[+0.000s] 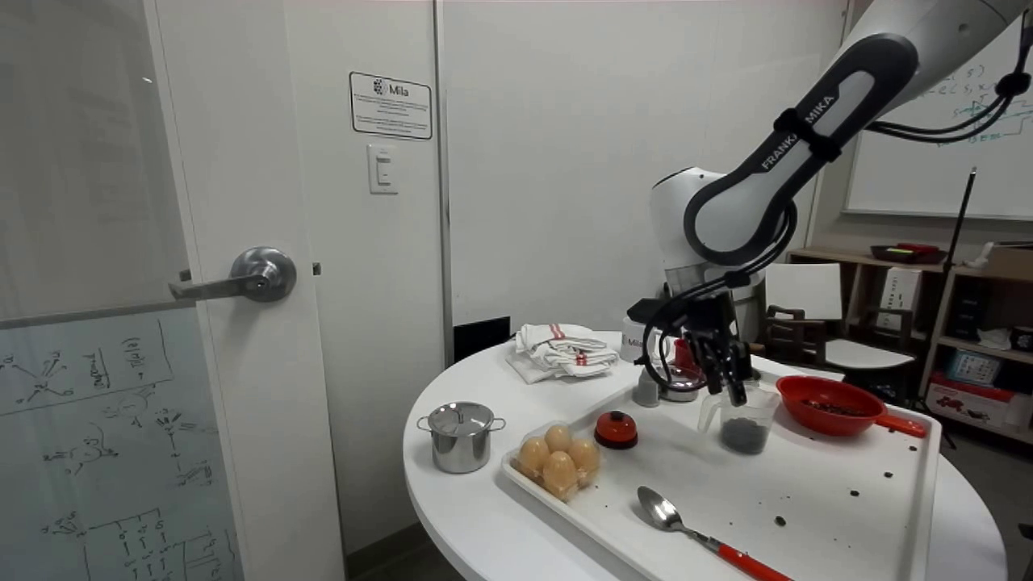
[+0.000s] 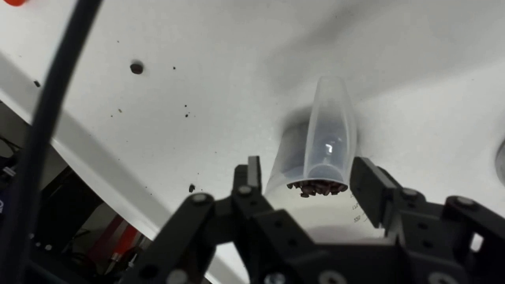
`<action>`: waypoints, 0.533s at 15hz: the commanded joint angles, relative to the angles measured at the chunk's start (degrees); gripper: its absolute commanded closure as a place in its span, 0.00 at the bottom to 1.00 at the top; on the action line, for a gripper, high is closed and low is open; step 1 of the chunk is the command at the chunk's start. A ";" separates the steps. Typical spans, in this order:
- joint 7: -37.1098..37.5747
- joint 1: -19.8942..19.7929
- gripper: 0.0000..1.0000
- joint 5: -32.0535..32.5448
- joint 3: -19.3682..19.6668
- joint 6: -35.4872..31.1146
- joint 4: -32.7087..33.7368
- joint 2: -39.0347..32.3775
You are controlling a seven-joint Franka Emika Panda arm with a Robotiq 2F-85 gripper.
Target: Pour some things from the jug into the bowl
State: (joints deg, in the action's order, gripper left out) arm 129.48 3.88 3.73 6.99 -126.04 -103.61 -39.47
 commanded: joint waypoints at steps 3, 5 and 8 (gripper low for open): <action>-2.52 0.43 0.47 -0.60 0.07 0.11 -0.28 0.00; -2.79 0.46 0.38 -0.64 0.09 0.22 -0.20 -0.12; -3.81 0.27 0.19 -0.79 -0.20 0.34 -0.33 -0.08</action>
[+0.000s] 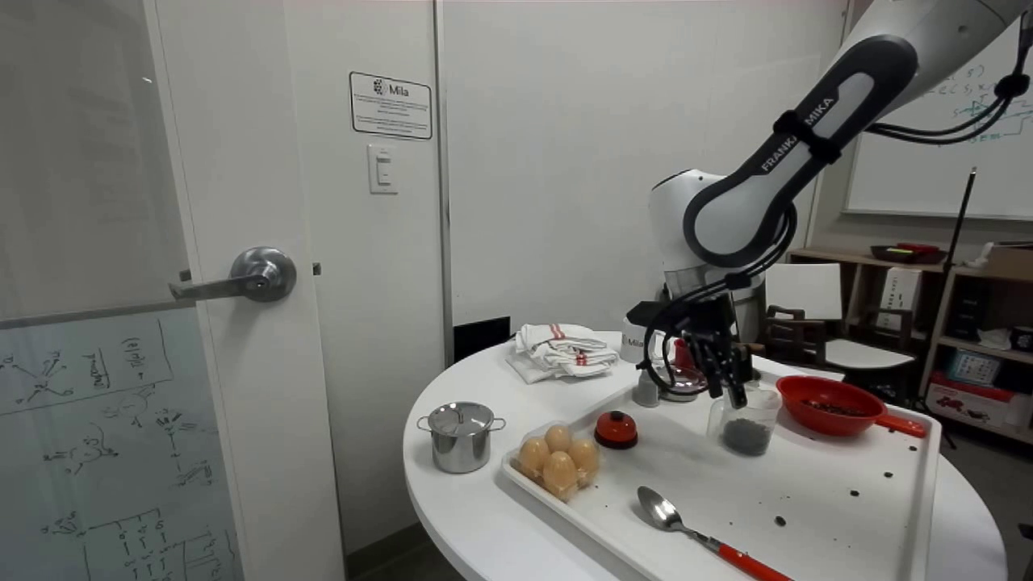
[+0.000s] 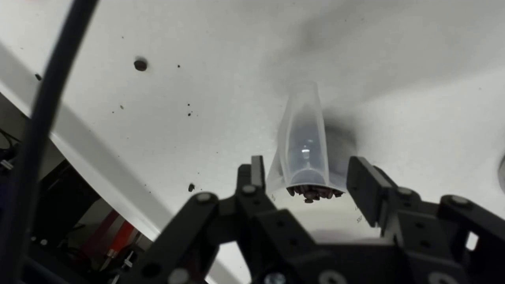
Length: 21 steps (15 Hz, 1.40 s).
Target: Pour some things from the jug into the bowl
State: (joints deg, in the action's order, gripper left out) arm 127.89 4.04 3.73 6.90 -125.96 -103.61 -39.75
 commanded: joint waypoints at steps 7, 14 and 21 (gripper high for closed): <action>-8.87 0.33 0.00 -1.05 -1.86 1.91 0.51 -1.31; -10.58 0.38 0.56 -1.25 -1.37 1.60 -0.06 -1.06; -11.01 0.03 0.93 -2.17 -1.57 1.22 -0.53 0.27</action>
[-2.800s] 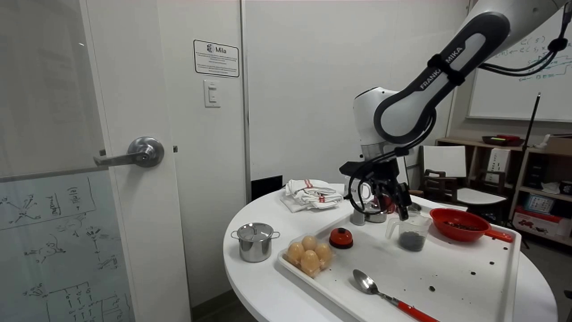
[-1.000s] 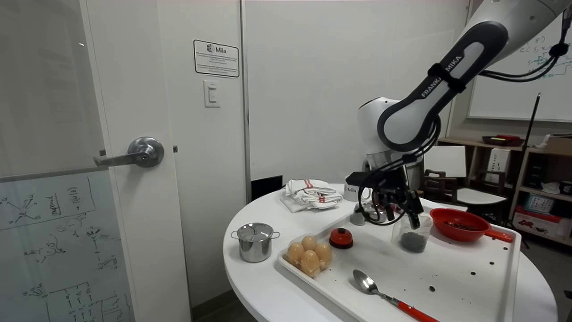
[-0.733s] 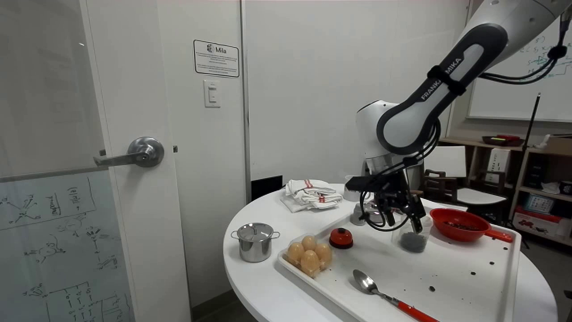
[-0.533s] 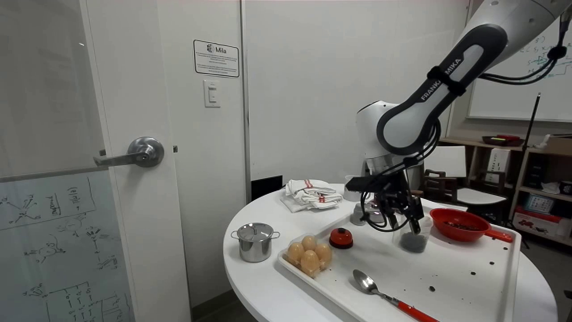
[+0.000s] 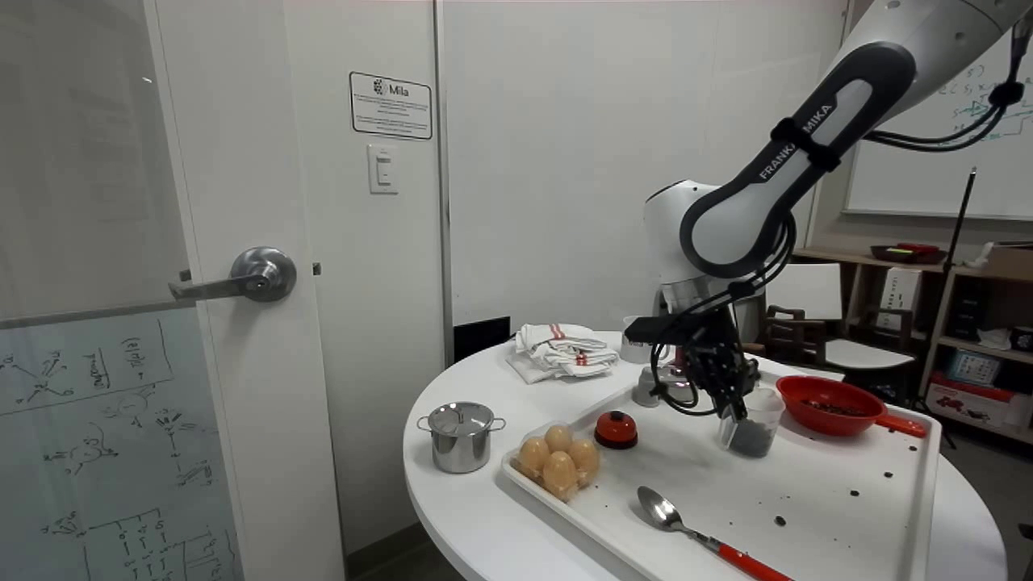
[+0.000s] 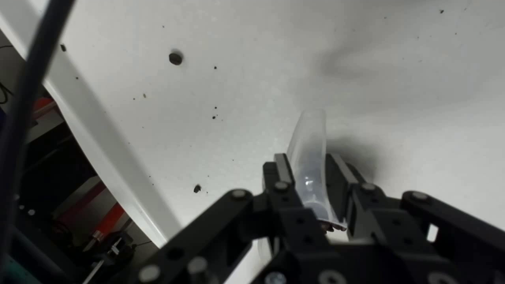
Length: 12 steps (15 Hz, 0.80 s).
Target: Pour some things from the jug into the bowl
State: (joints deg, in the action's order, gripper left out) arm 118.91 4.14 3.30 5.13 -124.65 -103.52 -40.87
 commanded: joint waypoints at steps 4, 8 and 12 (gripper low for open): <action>-3.25 0.10 0.93 -2.18 0.08 0.73 -1.35 4.30; -6.23 -1.04 0.93 -3.40 -0.27 5.84 -1.02 8.15; -14.70 -4.99 0.93 -8.22 -0.78 12.64 -0.99 11.65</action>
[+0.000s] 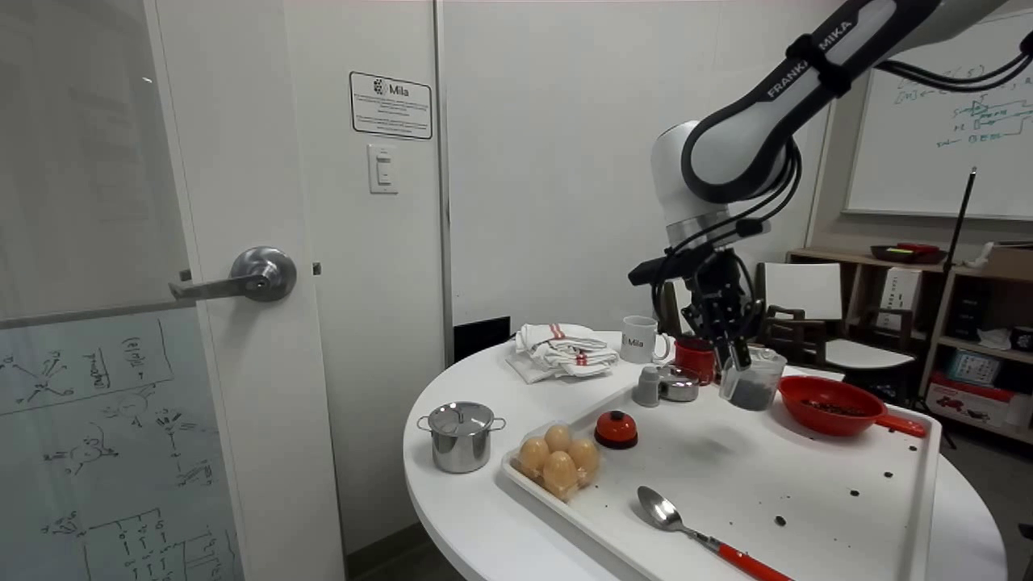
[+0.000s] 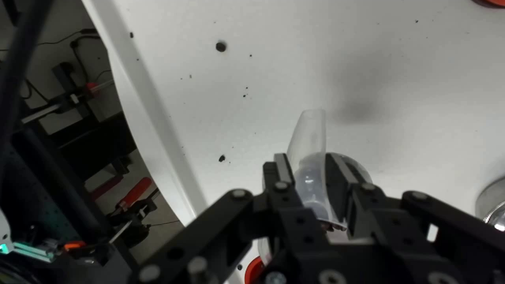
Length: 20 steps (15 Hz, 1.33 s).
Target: Pour some things from the jug into the bowl
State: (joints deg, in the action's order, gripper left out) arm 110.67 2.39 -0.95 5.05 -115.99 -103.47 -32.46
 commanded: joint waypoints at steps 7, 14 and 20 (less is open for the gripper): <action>-21.83 -10.61 0.93 -15.41 0.73 5.64 -6.25 8.01; -33.30 -16.43 0.93 -31.62 4.43 -0.72 -22.59 17.85; -42.67 -19.54 0.93 -48.22 8.68 -4.41 -33.68 23.58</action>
State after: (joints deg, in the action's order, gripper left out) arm 73.17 -16.08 -41.75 12.15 -118.07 -130.89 -13.62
